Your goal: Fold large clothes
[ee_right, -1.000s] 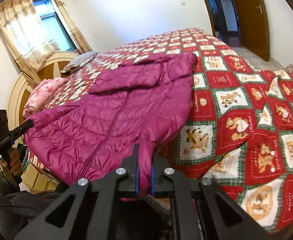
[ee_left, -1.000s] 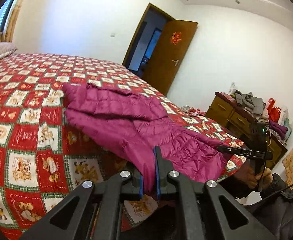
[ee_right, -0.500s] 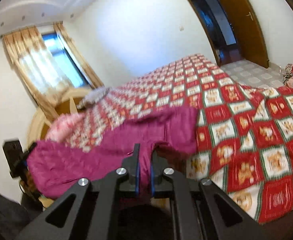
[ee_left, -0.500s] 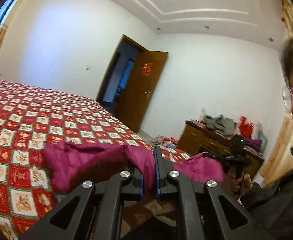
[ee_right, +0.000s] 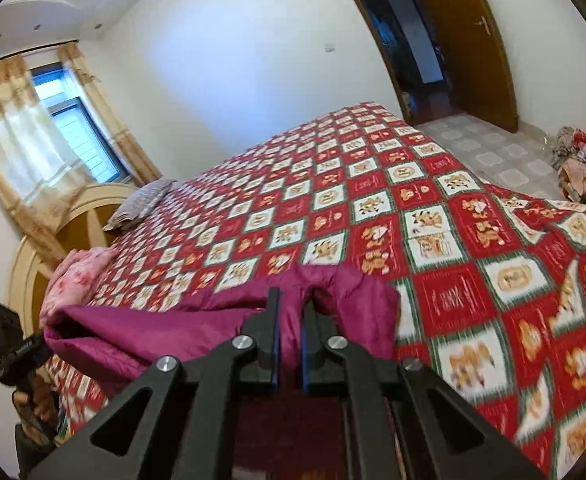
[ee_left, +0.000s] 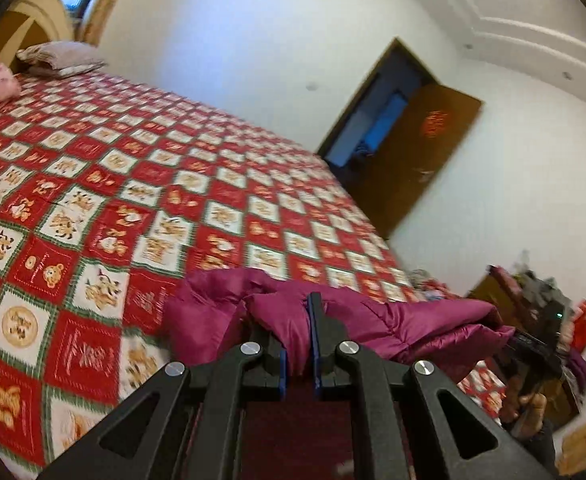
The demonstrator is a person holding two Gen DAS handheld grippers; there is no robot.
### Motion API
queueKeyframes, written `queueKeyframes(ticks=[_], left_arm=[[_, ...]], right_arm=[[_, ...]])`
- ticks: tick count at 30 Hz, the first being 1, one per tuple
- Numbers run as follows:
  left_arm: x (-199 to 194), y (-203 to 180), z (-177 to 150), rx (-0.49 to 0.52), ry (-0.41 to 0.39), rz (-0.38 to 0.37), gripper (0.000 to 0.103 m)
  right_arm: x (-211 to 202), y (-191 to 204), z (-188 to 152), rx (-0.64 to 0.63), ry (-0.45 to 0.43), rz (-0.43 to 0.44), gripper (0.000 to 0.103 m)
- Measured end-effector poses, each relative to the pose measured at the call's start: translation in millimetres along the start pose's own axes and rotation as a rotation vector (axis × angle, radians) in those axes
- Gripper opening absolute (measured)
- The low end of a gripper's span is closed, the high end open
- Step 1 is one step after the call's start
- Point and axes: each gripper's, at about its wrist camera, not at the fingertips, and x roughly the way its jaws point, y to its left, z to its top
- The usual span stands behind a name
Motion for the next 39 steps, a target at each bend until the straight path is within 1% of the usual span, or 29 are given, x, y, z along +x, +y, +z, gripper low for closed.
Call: queueKeyframes(ticks=[1, 3, 8, 10, 11, 15, 18, 20, 21, 24, 27, 29, 31, 32, 35, 37, 38, 39], left_arm=[[12, 4, 4, -0.010, 0.013, 0.022, 0.008], [33, 12, 10, -0.025, 0.034, 0.067, 0.008], [89, 28, 18, -0.033, 0.074, 0.198, 0.008], [107, 35, 19, -0.043, 0.095, 0.232, 0.008], [120, 39, 19, -0.050, 0.107, 0.263, 0.008], [155, 49, 13, -0.036, 0.140, 0.359, 0.008], [179, 58, 5, -0.032, 0.173, 0.410, 0.009], [191, 63, -4, -0.028, 0.185, 0.425, 0.009], [195, 65, -8, -0.027, 0.185, 0.426, 0.009], [204, 64, -17, 0.004, 0.159, 0.441, 0.009], [209, 58, -23, 0.055, 0.122, 0.481, 0.009], [214, 56, -23, 0.078, 0.125, 0.506, 0.009], [214, 58, -22, 0.071, 0.124, 0.497, 0.009], [212, 62, -21, 0.051, 0.123, 0.475, 0.009], [196, 82, -11, -0.077, 0.147, 0.346, 0.009], [179, 94, 0, -0.165, 0.160, 0.282, 0.011], [161, 99, 10, -0.218, 0.141, 0.227, 0.012], [149, 102, 16, -0.248, 0.124, 0.188, 0.014]], right_arm=[[16, -2, 6, 0.004, 0.008, -0.026, 0.010], [40, -4, 10, 0.016, 0.028, -0.052, 0.010], [100, -7, 17, 0.020, 0.065, -0.139, 0.010], [119, -13, 18, 0.035, 0.077, -0.169, 0.010], [133, -17, 19, 0.049, 0.085, -0.187, 0.010], [169, -20, 12, 0.015, 0.108, -0.273, 0.010], [188, -23, 3, 0.000, 0.113, -0.315, 0.011], [197, -27, -4, -0.005, 0.108, -0.336, 0.015], [202, -28, -7, -0.007, 0.101, -0.342, 0.015], [210, -27, -15, -0.028, 0.082, -0.357, 0.016], [214, -24, -17, -0.049, 0.079, -0.379, 0.016], [214, -26, -17, -0.044, 0.078, -0.379, 0.016], [214, -28, -17, -0.039, 0.083, -0.377, 0.016], [215, -28, -17, -0.037, 0.084, -0.377, 0.016], [215, -30, -17, -0.021, 0.087, -0.371, 0.017], [214, -32, -17, -0.009, 0.090, -0.354, 0.017], [213, -34, -17, 0.005, 0.089, -0.339, 0.018], [212, -35, -16, 0.017, 0.091, -0.327, 0.019]])
